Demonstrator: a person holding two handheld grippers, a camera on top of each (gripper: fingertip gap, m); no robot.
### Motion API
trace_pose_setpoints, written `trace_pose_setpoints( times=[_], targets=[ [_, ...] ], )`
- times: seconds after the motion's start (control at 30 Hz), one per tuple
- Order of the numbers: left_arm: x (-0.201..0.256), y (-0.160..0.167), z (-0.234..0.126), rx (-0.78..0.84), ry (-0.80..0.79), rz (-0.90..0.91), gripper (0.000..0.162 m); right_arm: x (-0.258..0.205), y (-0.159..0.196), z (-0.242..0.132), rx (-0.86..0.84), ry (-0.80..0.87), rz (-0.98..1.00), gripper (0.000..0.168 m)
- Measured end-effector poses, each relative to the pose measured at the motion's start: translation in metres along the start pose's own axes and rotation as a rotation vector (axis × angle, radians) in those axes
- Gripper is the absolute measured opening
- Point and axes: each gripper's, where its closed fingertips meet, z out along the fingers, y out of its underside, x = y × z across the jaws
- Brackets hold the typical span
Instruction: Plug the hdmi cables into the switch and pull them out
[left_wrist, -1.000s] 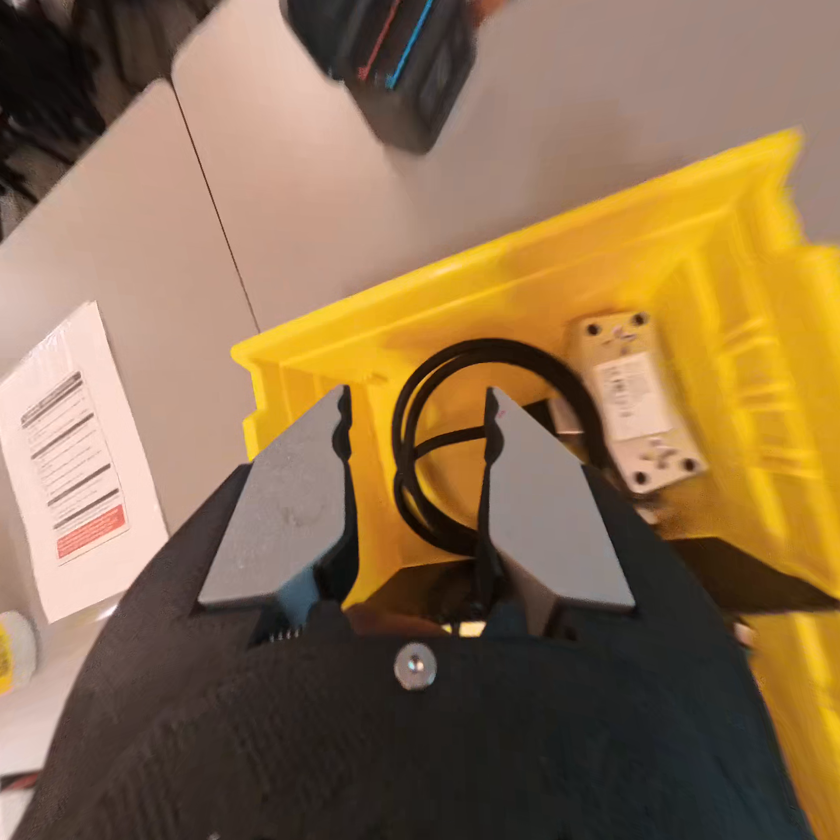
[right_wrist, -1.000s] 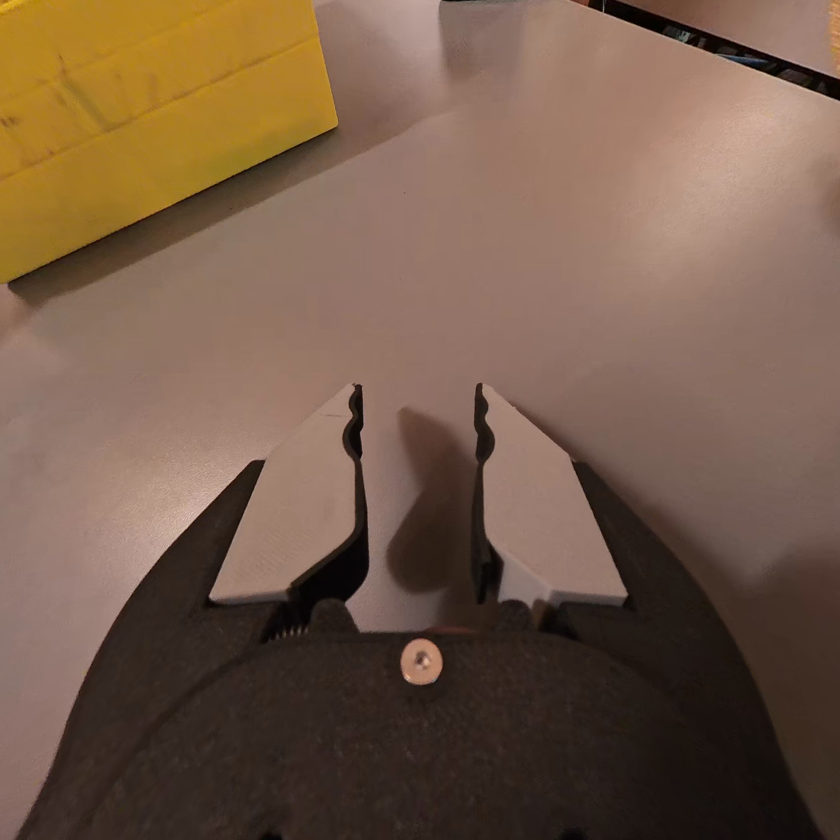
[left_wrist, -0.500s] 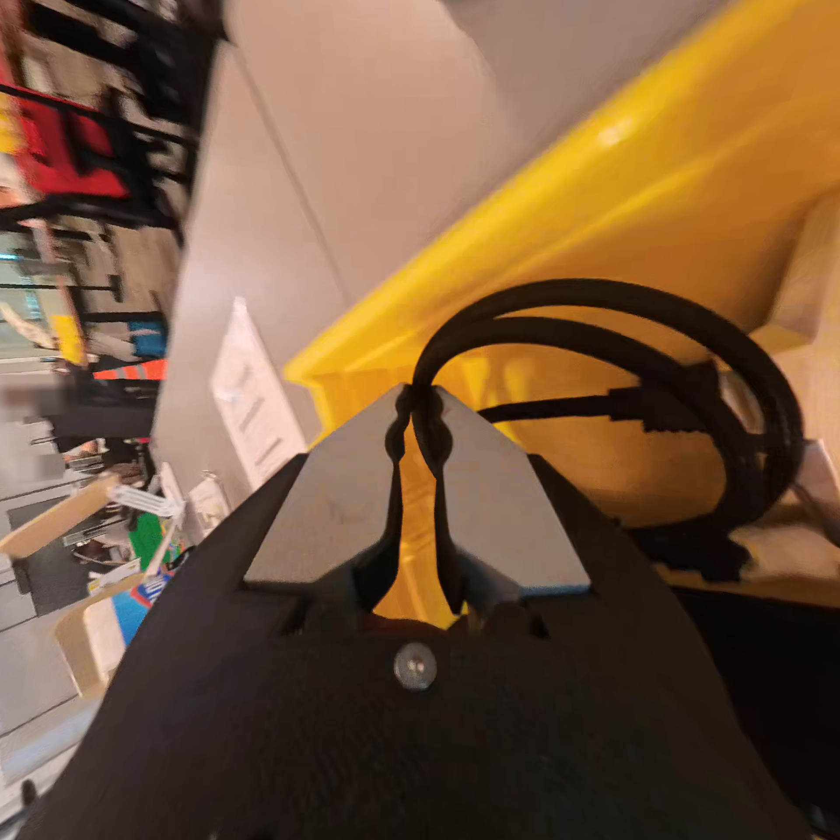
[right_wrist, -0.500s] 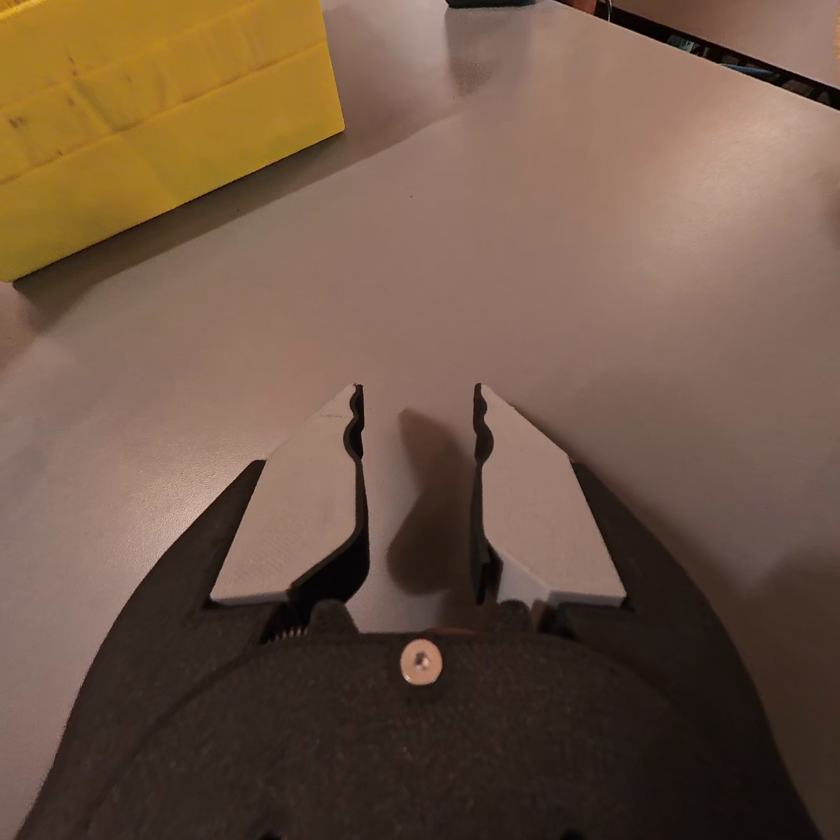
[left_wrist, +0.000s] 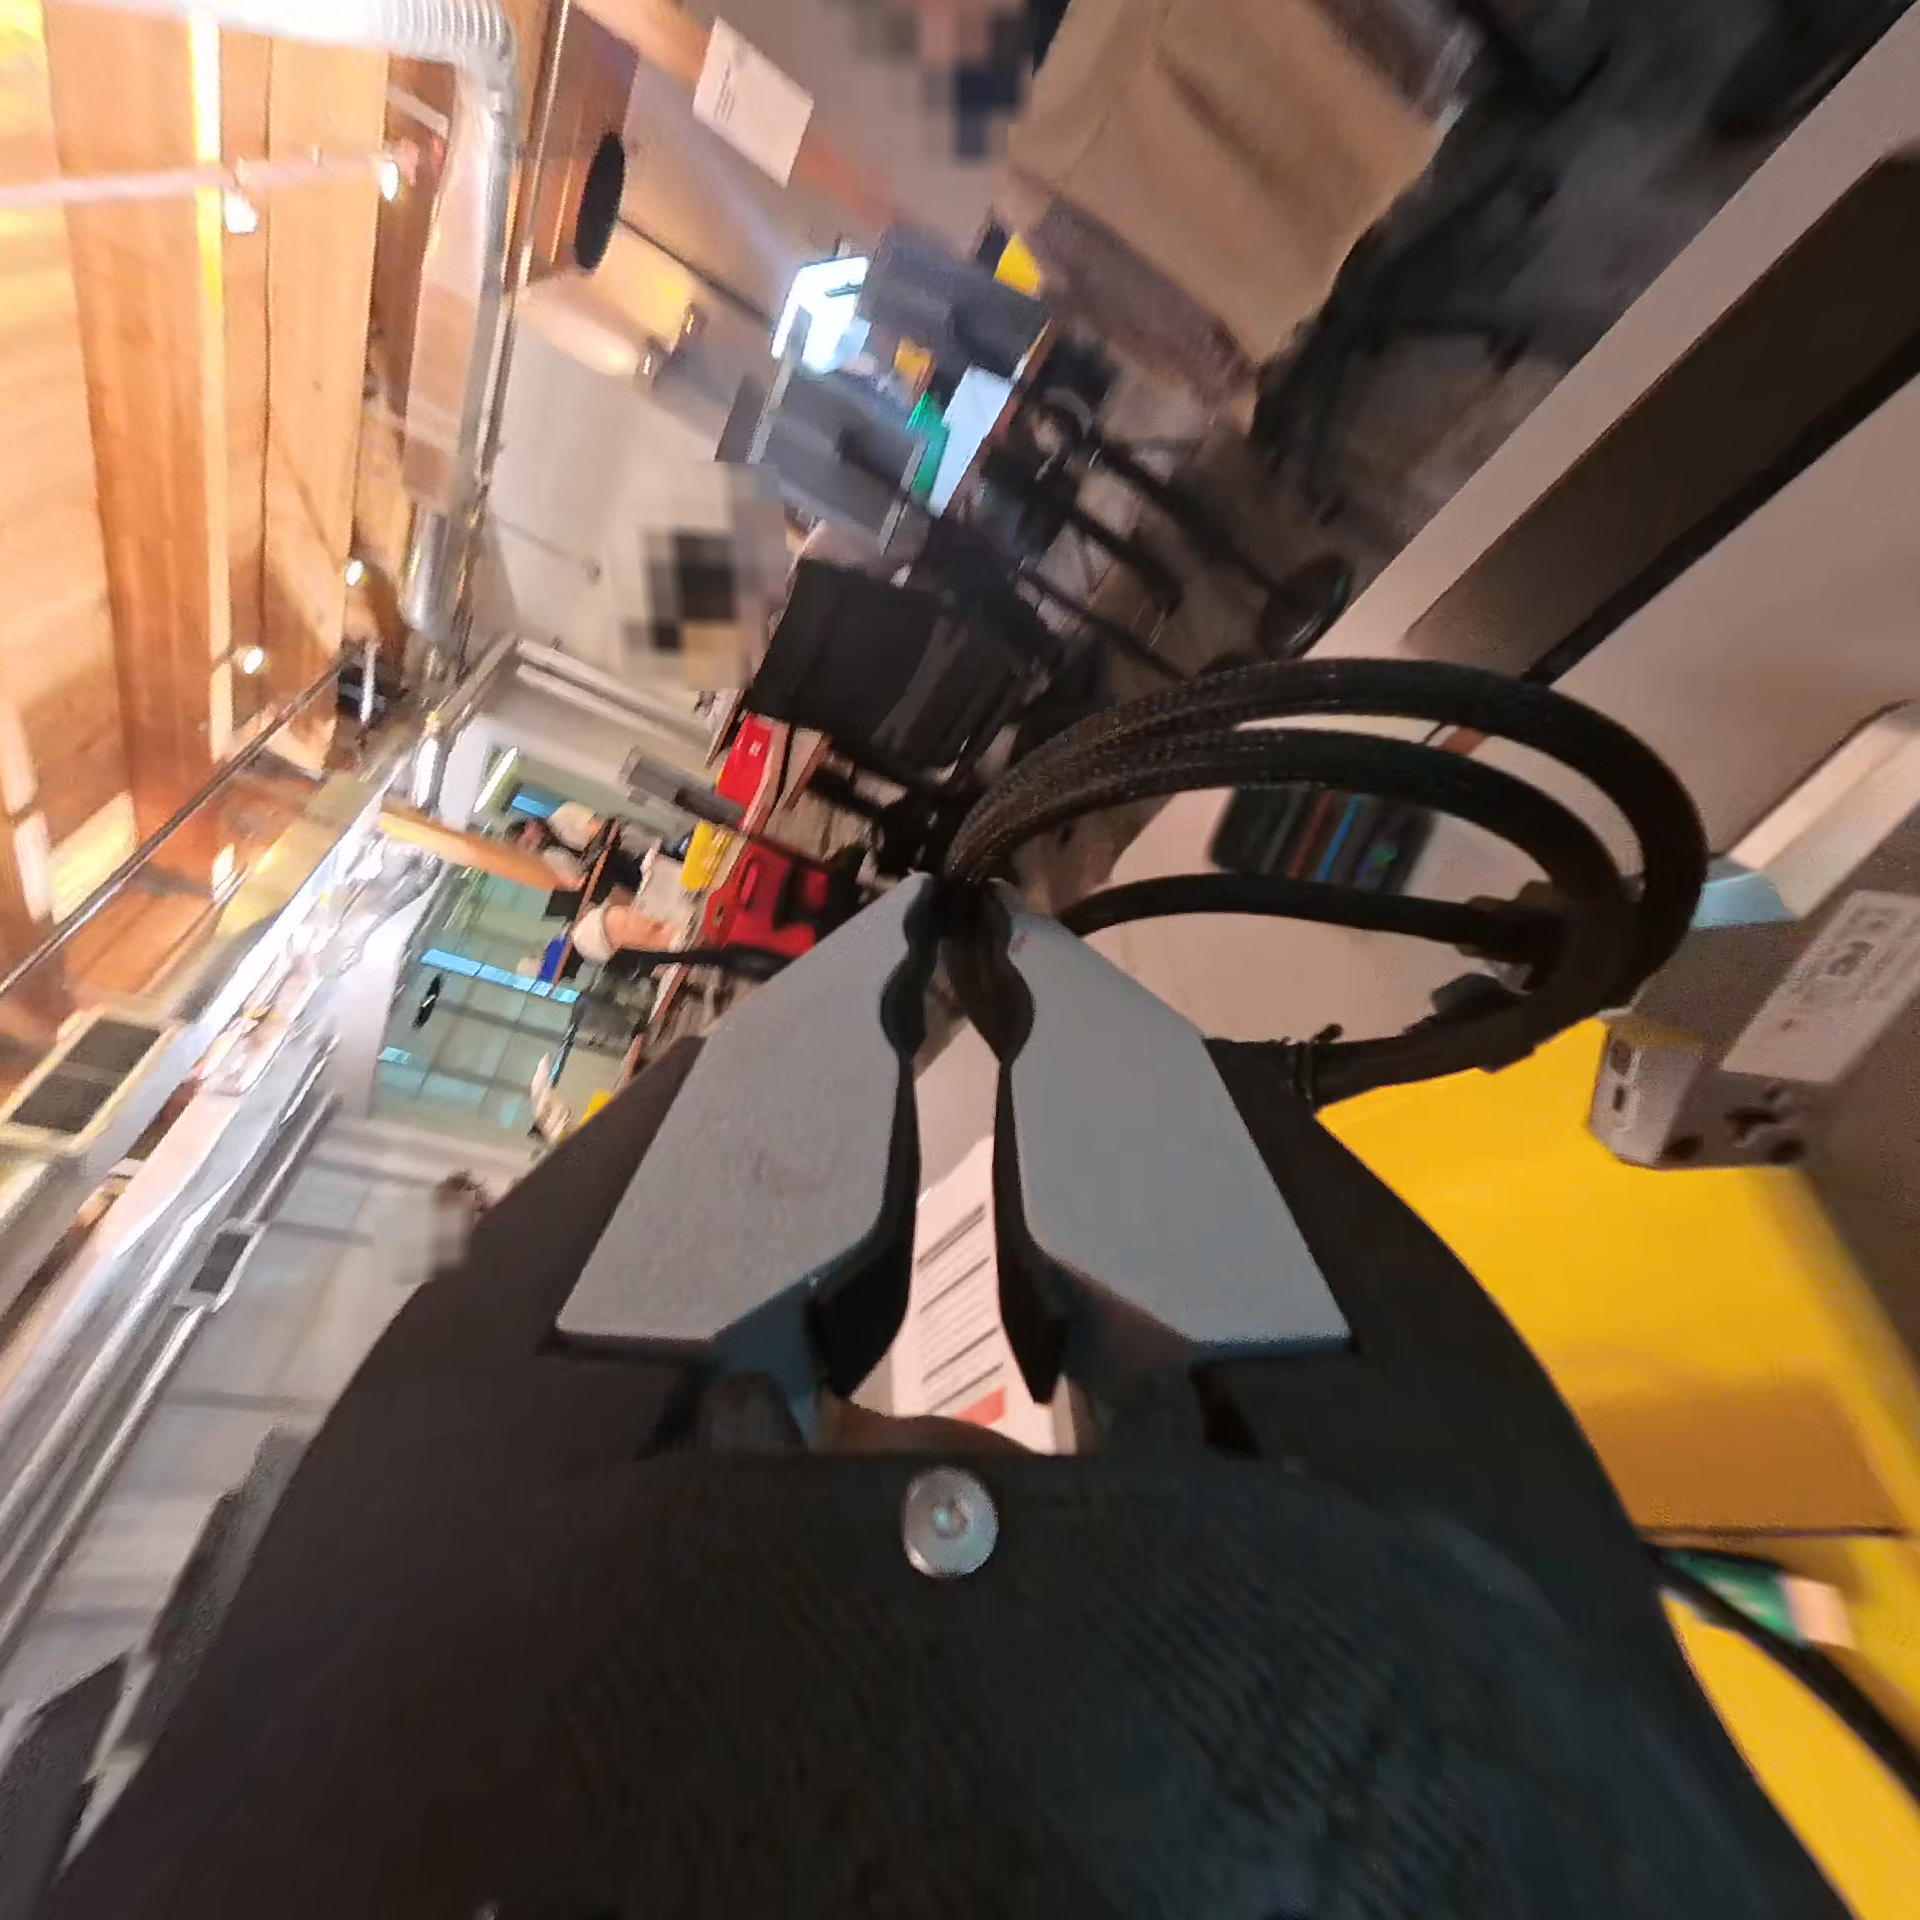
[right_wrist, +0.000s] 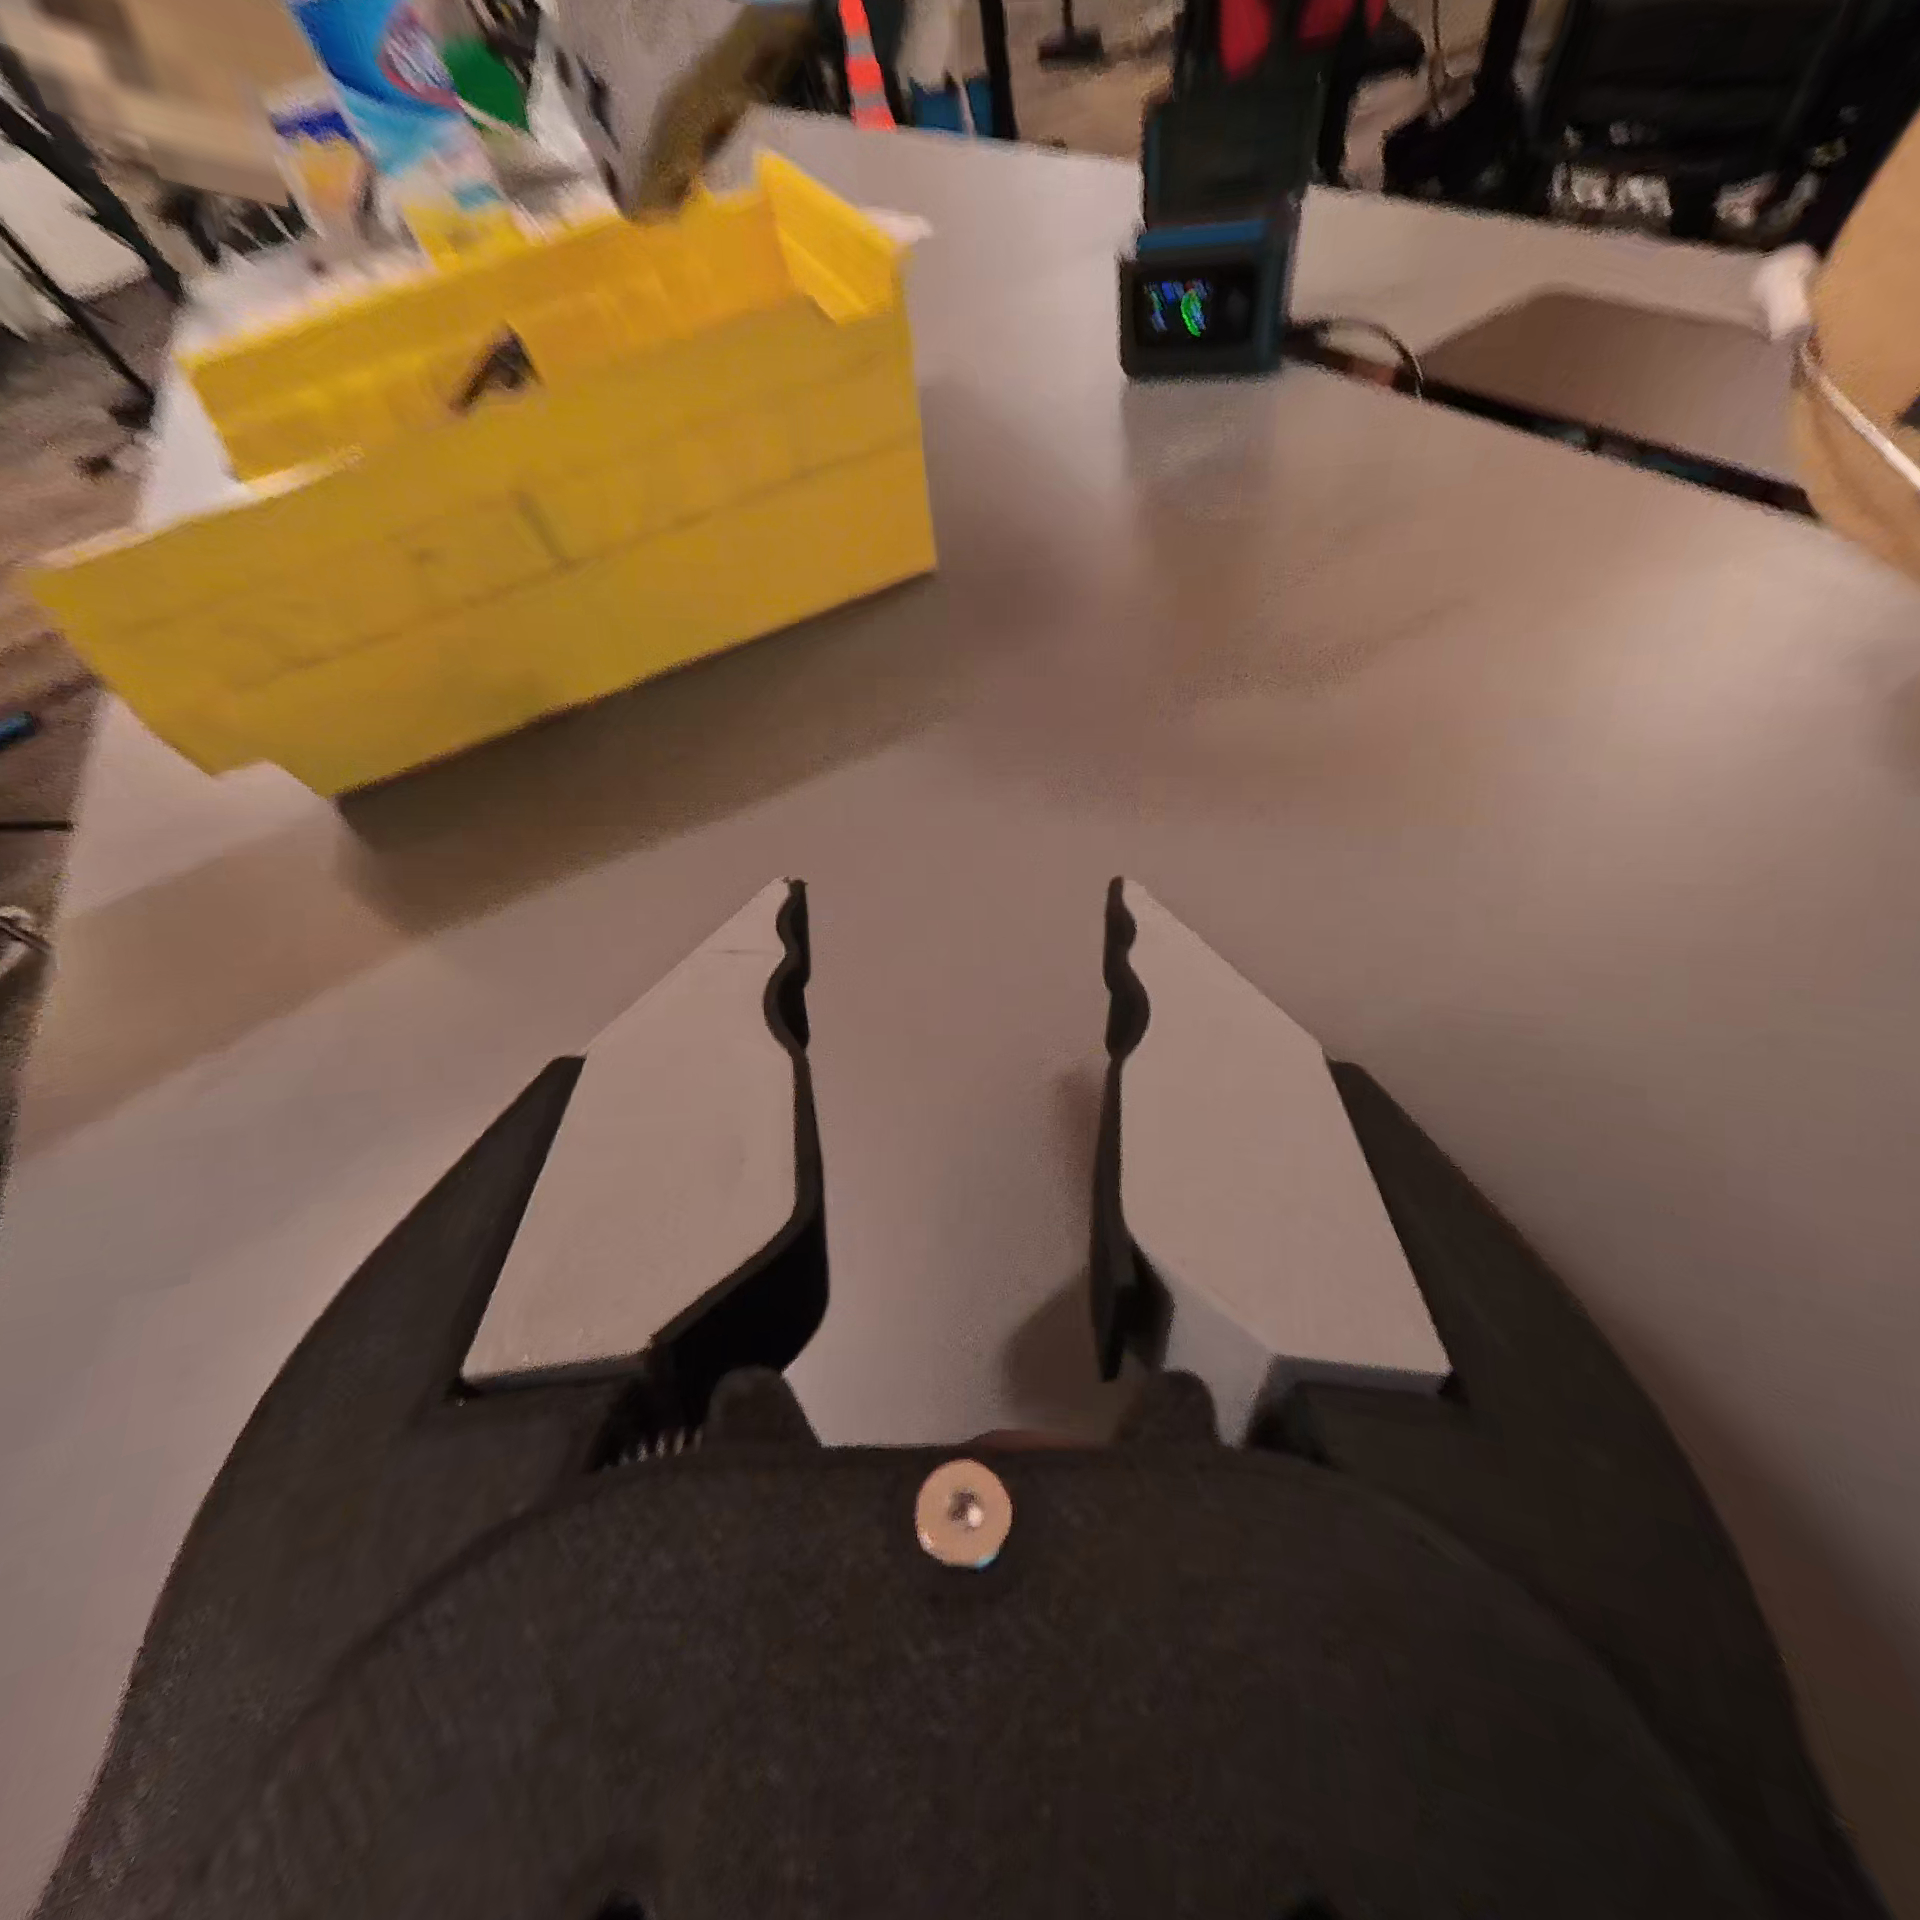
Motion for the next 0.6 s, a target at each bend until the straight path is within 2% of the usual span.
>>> trace_pose_setpoints(
  times=[0.2,0.27,0.33,0.4,0.43,0.47,0.6],
  targets=[
    [0.056,-0.086,-0.045,0.210,0.151,-0.069,0.005,-0.033,-0.049,-0.030,0.269,-0.196,0.005,0.081],
    [0.079,-0.105,-0.055,0.259,0.205,-0.107,0.006,-0.038,-0.061,-0.041,0.347,-0.229,0.010,0.082],
    [0.101,-0.121,-0.063,0.312,0.247,-0.141,0.006,-0.037,-0.068,-0.048,0.387,-0.232,0.025,0.073],
    [0.122,-0.131,-0.067,0.345,0.287,-0.166,0.006,-0.032,-0.070,-0.052,0.402,-0.223,0.036,0.058],
    [0.130,-0.133,-0.066,0.350,0.293,-0.173,0.006,-0.034,-0.070,-0.055,0.413,-0.246,0.037,0.038],
    [0.136,-0.133,-0.064,0.353,0.297,-0.177,0.006,-0.033,-0.070,-0.057,0.416,-0.253,0.044,0.028],
    [0.152,-0.123,-0.047,0.318,0.325,-0.201,0.006,-0.020,-0.061,-0.052,0.343,-0.203,0.045,0.026]
  ],
)
